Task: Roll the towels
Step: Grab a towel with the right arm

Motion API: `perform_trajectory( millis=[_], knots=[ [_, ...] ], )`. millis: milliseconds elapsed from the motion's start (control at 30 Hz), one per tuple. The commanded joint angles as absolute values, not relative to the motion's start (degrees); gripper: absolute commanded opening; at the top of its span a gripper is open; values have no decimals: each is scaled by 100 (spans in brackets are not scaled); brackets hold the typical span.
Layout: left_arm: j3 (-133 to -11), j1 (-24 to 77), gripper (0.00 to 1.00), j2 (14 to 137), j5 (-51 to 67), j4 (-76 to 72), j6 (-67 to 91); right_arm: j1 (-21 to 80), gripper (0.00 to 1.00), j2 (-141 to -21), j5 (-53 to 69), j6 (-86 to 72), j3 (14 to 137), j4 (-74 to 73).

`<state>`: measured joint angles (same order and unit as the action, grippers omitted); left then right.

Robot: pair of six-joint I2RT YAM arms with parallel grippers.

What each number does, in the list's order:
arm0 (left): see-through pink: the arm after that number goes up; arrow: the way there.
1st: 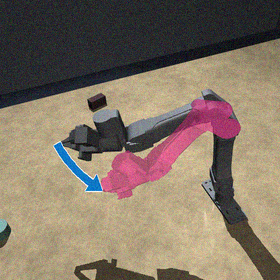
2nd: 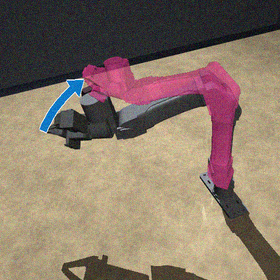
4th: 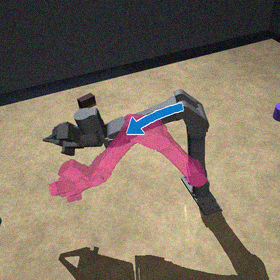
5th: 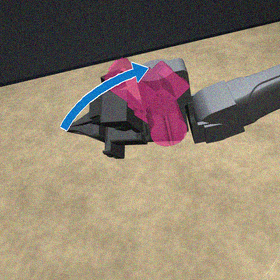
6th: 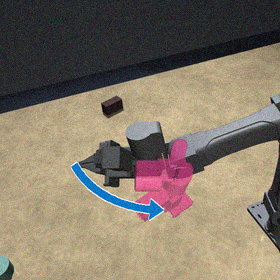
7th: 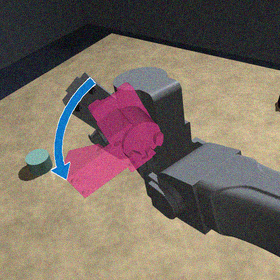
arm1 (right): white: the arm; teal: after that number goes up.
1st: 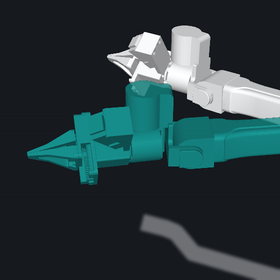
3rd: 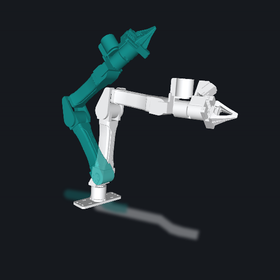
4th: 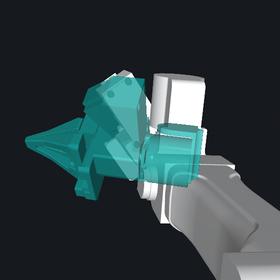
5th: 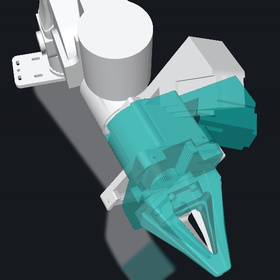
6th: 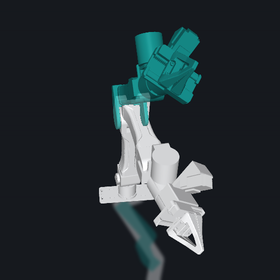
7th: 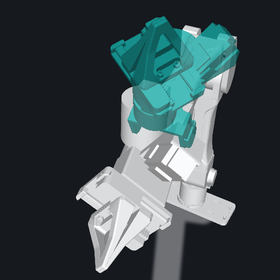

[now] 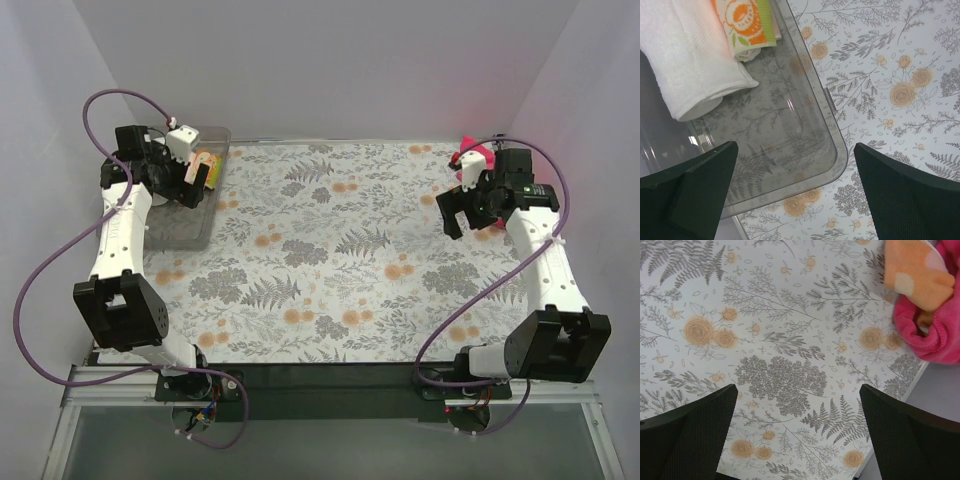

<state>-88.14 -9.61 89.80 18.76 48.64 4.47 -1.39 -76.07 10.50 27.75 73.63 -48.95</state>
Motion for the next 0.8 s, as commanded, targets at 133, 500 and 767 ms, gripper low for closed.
perform_trajectory(
  millis=[133, 500, 767],
  knots=[
    [-9062, -932, 98, 8640, 2108, 4184, 852, -984, 98, -8840, 748, 2637, 8849, -4746],
    [-9088, -914, 98, 8692, 1960, 4139, 861, -1459, 98, -11819, -281, 2356, 11932, -4606],
    [-8903, -914, 98, 8429, 1749, 4368, 765, -1494, 99, -13332, -887, 2153, 13157, -4237]
  ],
)
